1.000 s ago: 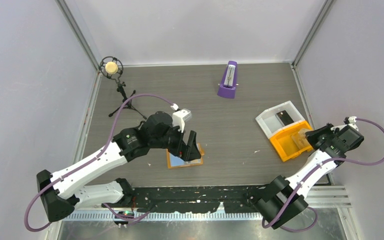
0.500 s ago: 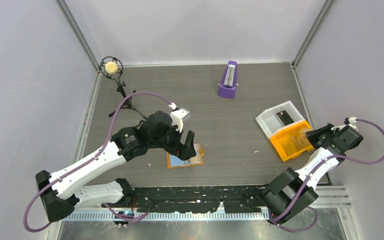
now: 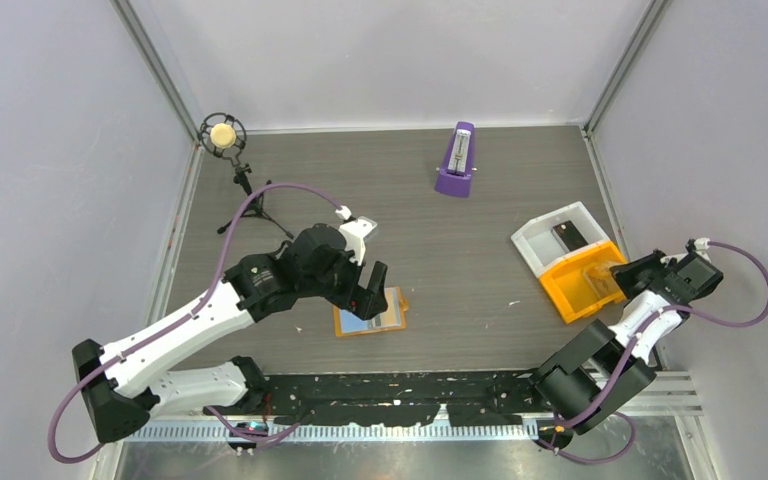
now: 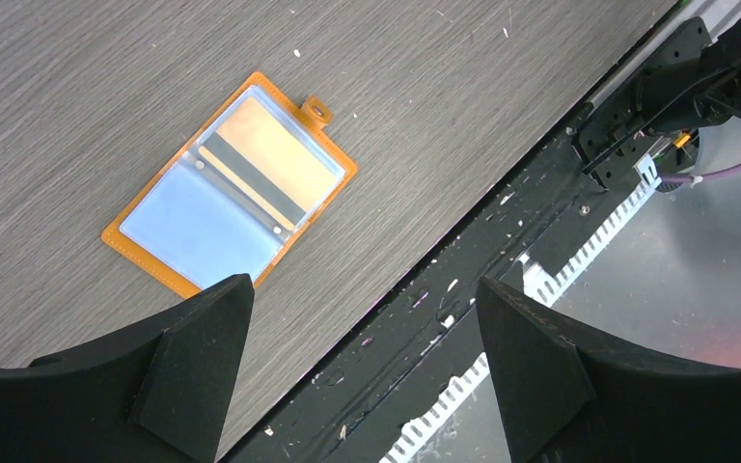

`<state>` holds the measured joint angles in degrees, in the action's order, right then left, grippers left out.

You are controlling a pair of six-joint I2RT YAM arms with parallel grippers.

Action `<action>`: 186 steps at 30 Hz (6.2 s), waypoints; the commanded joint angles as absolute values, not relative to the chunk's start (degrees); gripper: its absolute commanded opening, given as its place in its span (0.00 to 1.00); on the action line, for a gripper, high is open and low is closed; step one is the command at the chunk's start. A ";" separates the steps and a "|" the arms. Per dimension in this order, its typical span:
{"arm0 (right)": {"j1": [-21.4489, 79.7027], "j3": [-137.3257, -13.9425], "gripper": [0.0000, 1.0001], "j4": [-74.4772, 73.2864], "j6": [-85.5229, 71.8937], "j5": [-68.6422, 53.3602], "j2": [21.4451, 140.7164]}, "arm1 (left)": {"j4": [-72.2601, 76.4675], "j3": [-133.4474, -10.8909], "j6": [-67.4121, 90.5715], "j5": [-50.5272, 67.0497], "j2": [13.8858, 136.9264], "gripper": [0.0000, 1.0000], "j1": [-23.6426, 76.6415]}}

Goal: Take the credit cards out of the card holder
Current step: Place the credit card in the storage box, then remove the credit card from the card holder.

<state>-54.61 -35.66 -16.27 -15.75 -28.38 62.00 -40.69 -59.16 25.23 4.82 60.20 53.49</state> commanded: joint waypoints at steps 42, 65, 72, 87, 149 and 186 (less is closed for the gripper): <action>-54.93 -33.10 0.05 -5.46 -18.99 -22.39 63.56 | -39.73 -61.53 25.22 1.76 58.67 0.88 53.35; -54.93 -28.47 0.08 0.69 -21.12 -18.41 60.86 | -39.23 -61.36 25.32 1.42 58.65 0.88 53.35; -54.87 -31.09 0.23 -4.74 -22.40 -15.84 58.63 | -39.55 -61.19 25.22 1.20 58.37 0.89 53.35; -50.32 -38.47 0.25 -15.45 -22.14 -14.10 54.09 | -39.98 -61.02 25.19 0.46 58.29 0.90 53.31; 55.40 -43.91 0.57 5.96 -47.77 5.74 89.27 | -18.89 -35.62 38.81 13.36 57.30 0.68 35.60; 54.67 -38.08 0.41 6.58 -48.29 5.19 84.45 | -2.91 -32.57 43.34 17.56 76.47 0.18 35.59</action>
